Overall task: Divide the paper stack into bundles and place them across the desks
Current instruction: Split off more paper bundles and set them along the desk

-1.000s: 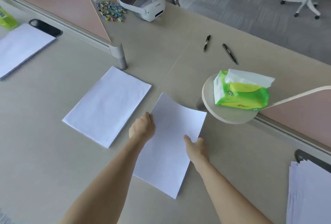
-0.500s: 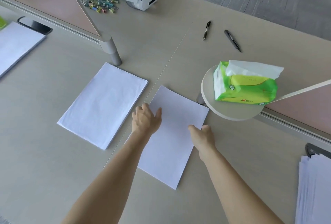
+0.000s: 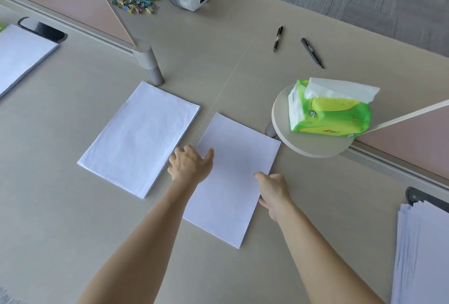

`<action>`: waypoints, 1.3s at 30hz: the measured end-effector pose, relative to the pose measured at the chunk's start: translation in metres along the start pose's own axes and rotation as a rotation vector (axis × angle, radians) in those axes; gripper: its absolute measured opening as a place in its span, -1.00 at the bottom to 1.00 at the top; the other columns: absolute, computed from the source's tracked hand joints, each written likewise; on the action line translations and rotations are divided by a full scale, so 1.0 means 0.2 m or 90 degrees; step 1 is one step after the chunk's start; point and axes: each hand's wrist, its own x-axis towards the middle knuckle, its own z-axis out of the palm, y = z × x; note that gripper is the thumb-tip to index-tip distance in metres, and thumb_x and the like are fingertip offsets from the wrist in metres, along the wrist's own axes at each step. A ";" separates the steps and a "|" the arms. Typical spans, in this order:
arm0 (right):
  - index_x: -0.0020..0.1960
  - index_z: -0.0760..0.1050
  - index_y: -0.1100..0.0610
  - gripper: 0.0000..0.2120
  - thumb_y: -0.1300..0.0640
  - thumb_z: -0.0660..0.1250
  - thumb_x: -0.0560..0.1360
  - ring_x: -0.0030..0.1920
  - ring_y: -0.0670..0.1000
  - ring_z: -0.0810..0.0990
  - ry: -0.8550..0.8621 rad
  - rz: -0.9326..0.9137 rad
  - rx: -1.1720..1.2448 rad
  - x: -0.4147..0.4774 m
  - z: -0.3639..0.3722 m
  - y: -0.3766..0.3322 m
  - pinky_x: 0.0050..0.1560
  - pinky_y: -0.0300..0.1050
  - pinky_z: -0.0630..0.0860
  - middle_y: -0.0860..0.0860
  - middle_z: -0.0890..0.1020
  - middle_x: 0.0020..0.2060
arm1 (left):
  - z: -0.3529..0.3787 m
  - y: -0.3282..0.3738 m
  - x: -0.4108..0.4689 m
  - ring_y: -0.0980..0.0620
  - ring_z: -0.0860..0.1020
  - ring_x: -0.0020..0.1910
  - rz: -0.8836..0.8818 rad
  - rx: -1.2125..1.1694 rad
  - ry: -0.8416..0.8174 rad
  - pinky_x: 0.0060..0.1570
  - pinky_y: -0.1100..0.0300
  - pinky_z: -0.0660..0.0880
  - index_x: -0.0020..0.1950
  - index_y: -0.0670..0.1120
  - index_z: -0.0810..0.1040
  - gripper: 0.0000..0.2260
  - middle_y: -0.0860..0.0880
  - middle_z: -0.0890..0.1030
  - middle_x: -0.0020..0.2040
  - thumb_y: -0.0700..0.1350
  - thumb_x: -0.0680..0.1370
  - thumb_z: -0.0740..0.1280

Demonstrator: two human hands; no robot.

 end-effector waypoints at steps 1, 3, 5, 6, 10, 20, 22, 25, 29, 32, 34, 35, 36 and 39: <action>0.12 0.46 0.30 -0.53 -0.01 0.29 0.35 -0.19 0.06 0.42 -0.003 -0.007 0.002 -0.02 0.00 0.00 0.22 0.24 0.50 0.04 0.45 -0.15 | 0.00 -0.01 -0.01 -0.17 0.31 0.38 0.007 -0.005 -0.008 0.25 -0.09 0.33 0.37 -0.12 0.41 -0.39 -0.11 0.40 0.33 0.32 0.54 0.19; 0.11 0.46 0.27 -0.55 -0.01 0.29 0.35 -0.18 0.06 0.43 0.002 -0.019 0.008 -0.04 0.01 0.00 0.23 0.21 0.51 0.04 0.45 -0.14 | -0.01 -0.02 -0.03 -0.17 0.29 0.40 0.020 -0.024 -0.019 0.26 -0.09 0.34 0.38 -0.13 0.41 -0.40 -0.11 0.38 0.35 0.30 0.54 0.20; 0.05 0.44 0.28 -0.58 -0.02 0.29 0.35 -0.18 0.06 0.43 0.011 -0.021 0.007 -0.07 0.01 0.01 0.26 0.26 0.50 0.04 0.46 -0.14 | -0.03 -0.04 -0.04 -0.18 0.30 0.40 0.020 -0.037 -0.023 0.27 -0.09 0.33 0.37 -0.13 0.42 -0.39 -0.11 0.39 0.34 0.31 0.54 0.20; 0.02 0.43 0.26 -0.63 -0.01 0.29 0.38 -0.17 0.06 0.42 0.019 -0.019 0.005 -0.09 0.01 0.02 0.26 0.31 0.49 0.05 0.45 -0.15 | -0.04 -0.06 -0.05 -0.18 0.31 0.38 0.018 -0.035 -0.020 0.27 -0.10 0.33 0.36 -0.13 0.42 -0.39 -0.11 0.40 0.32 0.31 0.54 0.19; 0.20 0.45 0.25 -0.66 0.07 0.26 0.52 0.25 0.28 0.53 0.027 0.036 -0.017 -0.18 0.00 0.12 0.22 0.19 0.54 0.18 0.51 -0.09 | -0.05 -0.19 -0.11 -0.21 0.38 0.32 -0.012 0.001 -0.031 0.25 -0.11 0.40 0.30 -0.16 0.45 -0.37 -0.13 0.44 0.28 0.34 0.52 0.17; -0.03 0.50 0.10 -0.88 0.07 0.28 0.50 0.05 0.11 0.65 -0.027 0.049 0.049 -0.28 0.09 0.18 0.22 0.11 0.56 0.00 0.63 -0.02 | -0.07 -0.32 -0.19 -0.22 0.37 0.31 0.002 -0.049 -0.050 0.21 -0.08 0.38 0.23 -0.20 0.49 -0.42 -0.16 0.45 0.26 0.29 0.53 0.18; -0.01 0.49 0.10 -0.86 0.05 0.30 0.52 -0.02 0.04 0.60 -0.029 0.024 0.038 -0.30 0.04 0.19 0.24 0.10 0.54 -0.01 0.59 -0.06 | -0.10 -0.31 -0.25 -0.23 0.36 0.32 -0.005 -0.036 -0.034 0.24 -0.09 0.35 0.29 -0.18 0.45 -0.40 -0.16 0.43 0.29 0.30 0.53 0.18; 0.03 0.48 0.15 -0.78 0.01 0.35 0.53 -0.05 0.07 0.55 -0.014 -0.009 0.036 -0.35 -0.11 0.25 0.13 0.06 0.56 0.01 0.50 -0.13 | -0.12 -0.30 -0.39 -0.23 0.37 0.34 0.036 -0.059 -0.033 0.30 -0.10 0.35 0.38 -0.14 0.41 -0.40 -0.16 0.43 0.33 0.27 0.54 0.19; 0.03 0.53 0.17 -0.80 0.04 0.39 0.53 -0.17 0.08 0.58 0.003 -0.039 0.111 -0.47 -0.39 0.37 -0.07 -0.01 0.54 0.08 0.54 -0.12 | -0.07 -0.26 -0.60 -0.15 0.48 0.29 0.122 -0.122 -0.093 0.25 -0.03 0.44 0.41 -0.10 0.42 -0.43 -0.12 0.53 0.30 0.25 0.55 0.20; -0.09 0.54 0.17 -0.88 0.12 0.38 0.54 -0.22 0.08 0.58 0.035 -0.057 0.152 -0.59 -0.67 0.49 -0.06 -0.03 0.55 0.09 0.56 -0.20 | 0.01 -0.15 -0.79 -0.09 0.56 0.19 0.180 -0.139 -0.152 0.13 0.08 0.47 0.34 -0.08 0.48 -0.51 -0.06 0.62 0.18 0.23 0.56 0.21; -0.09 0.56 0.18 -0.89 0.13 0.38 0.54 -0.18 0.10 0.59 0.055 -0.063 0.161 -0.65 -0.88 0.58 0.01 -0.01 0.55 0.10 0.57 -0.19 | 0.07 -0.05 -0.94 -0.09 0.59 -0.03 0.208 -0.139 -0.201 -0.06 0.14 0.47 0.20 -0.07 0.55 -0.59 -0.10 0.65 0.07 0.20 0.57 0.21; -0.08 0.56 0.19 -0.88 0.13 0.38 0.54 -0.17 0.11 0.59 0.064 -0.065 0.162 -0.67 -0.99 0.62 0.02 -0.01 0.55 0.11 0.57 -0.18 | 0.11 0.00 -1.01 -0.11 0.58 -0.13 0.223 -0.137 -0.221 -0.16 0.17 0.47 0.10 -0.09 0.58 -0.62 -0.15 0.66 -0.02 0.18 0.57 0.20; -0.07 0.56 0.19 -0.88 0.12 0.37 0.54 -0.15 0.11 0.59 0.075 -0.068 0.165 -0.69 -1.10 0.66 0.02 -0.02 0.56 0.11 0.57 -0.16 | 0.16 0.05 -1.08 -0.15 0.58 -0.18 0.244 -0.130 -0.234 -0.23 0.18 0.44 0.00 -0.12 0.58 -0.62 -0.20 0.64 -0.09 0.18 0.57 0.20; -0.07 0.55 0.18 -0.87 0.10 0.36 0.53 -0.14 0.11 0.59 0.127 -0.069 0.177 -0.72 -1.42 0.80 -0.02 -0.03 0.55 0.10 0.57 -0.14 | 0.33 0.20 -1.29 -0.23 0.63 -0.05 0.287 -0.095 -0.253 -0.30 0.20 0.33 -0.09 -0.23 0.54 -0.54 -0.23 0.60 -0.14 0.18 0.58 0.21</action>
